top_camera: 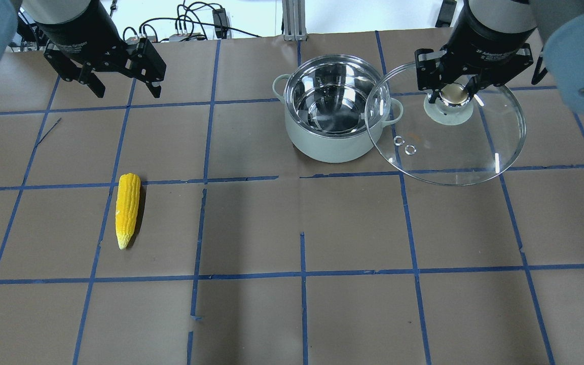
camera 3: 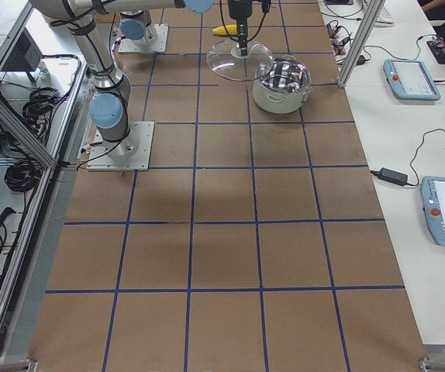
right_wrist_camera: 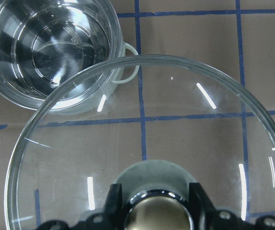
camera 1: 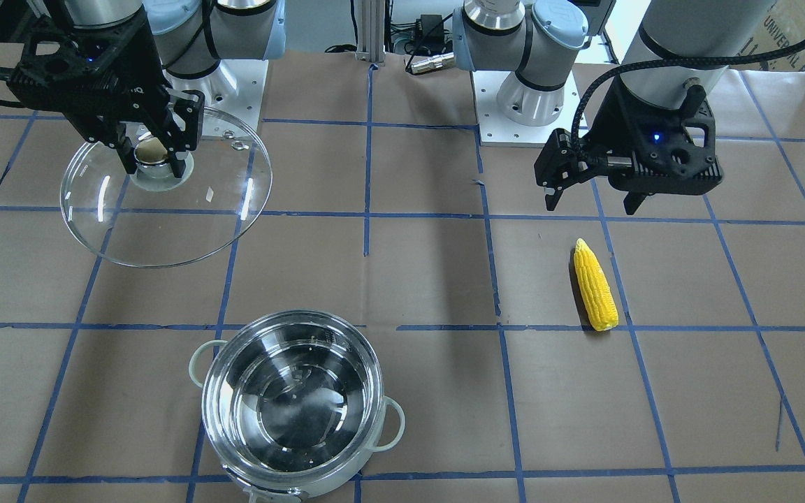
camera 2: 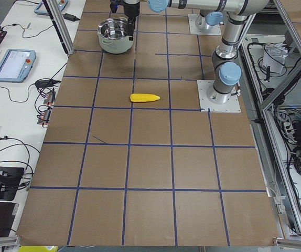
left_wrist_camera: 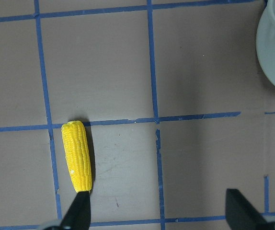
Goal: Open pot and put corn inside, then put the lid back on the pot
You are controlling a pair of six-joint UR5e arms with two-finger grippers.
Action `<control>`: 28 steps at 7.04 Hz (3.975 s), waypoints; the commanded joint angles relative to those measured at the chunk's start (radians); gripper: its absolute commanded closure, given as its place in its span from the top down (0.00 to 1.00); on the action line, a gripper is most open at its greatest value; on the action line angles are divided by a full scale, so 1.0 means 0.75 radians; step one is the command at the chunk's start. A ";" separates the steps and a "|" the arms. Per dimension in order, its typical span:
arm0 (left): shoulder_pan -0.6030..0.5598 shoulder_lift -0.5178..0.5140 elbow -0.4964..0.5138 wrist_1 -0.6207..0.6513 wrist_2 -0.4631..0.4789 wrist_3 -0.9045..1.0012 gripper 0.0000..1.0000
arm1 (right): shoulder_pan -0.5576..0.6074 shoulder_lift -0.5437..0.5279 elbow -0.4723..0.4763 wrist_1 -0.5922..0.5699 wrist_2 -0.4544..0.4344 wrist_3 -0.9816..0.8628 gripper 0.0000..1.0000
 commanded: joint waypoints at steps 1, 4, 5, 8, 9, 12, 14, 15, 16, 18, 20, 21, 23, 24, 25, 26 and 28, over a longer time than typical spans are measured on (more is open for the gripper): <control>0.000 -0.003 -0.001 -0.001 0.000 0.001 1.00 | 0.000 0.002 0.010 -0.003 0.006 -0.006 0.17; 0.008 0.020 0.003 -0.001 -0.002 0.002 1.00 | -0.002 0.000 0.010 -0.001 0.008 -0.008 0.17; 0.014 0.020 0.005 -0.001 -0.002 0.004 1.00 | -0.002 0.000 0.010 -0.001 0.008 -0.008 0.17; 0.012 0.014 -0.001 -0.001 -0.002 0.004 1.00 | -0.008 -0.002 0.012 0.001 0.008 -0.010 0.17; 0.010 0.010 -0.003 -0.001 -0.002 0.004 1.00 | -0.008 -0.002 0.012 0.001 0.008 -0.010 0.17; 0.010 0.012 0.003 -0.003 0.002 0.004 1.00 | -0.016 0.000 0.024 0.001 0.006 -0.023 0.17; 0.008 -0.002 0.001 -0.003 -0.004 0.004 1.00 | -0.016 0.000 0.026 -0.001 0.004 -0.023 0.17; 0.021 -0.015 -0.003 0.005 0.008 0.010 1.00 | -0.016 0.000 0.026 -0.001 0.004 -0.023 0.17; 0.092 -0.023 -0.044 0.015 0.008 0.135 1.00 | -0.016 0.000 0.024 -0.001 0.004 -0.023 0.17; 0.261 -0.027 -0.243 0.062 0.002 0.202 1.00 | -0.016 -0.002 0.026 -0.001 0.004 -0.021 0.17; 0.337 -0.058 -0.523 0.439 0.012 0.326 1.00 | -0.016 -0.002 0.026 -0.001 0.004 -0.025 0.17; 0.372 -0.086 -0.644 0.575 0.012 0.337 1.00 | -0.016 -0.002 0.026 -0.001 0.004 -0.025 0.17; 0.381 -0.223 -0.782 0.854 0.010 0.339 1.00 | -0.016 -0.002 0.026 -0.001 0.004 -0.025 0.17; 0.381 -0.290 -0.797 0.951 0.018 0.337 1.00 | -0.016 -0.002 0.026 -0.001 0.004 -0.027 0.17; 0.381 -0.305 -0.805 0.948 0.018 0.337 0.99 | -0.016 -0.002 0.026 -0.001 0.004 -0.027 0.17; 0.383 -0.326 -0.821 0.958 0.018 0.341 0.87 | -0.016 -0.002 0.026 -0.001 0.004 -0.027 0.17; 0.383 -0.334 -0.805 0.960 0.055 0.331 0.03 | -0.016 -0.004 0.024 -0.001 0.001 -0.027 0.17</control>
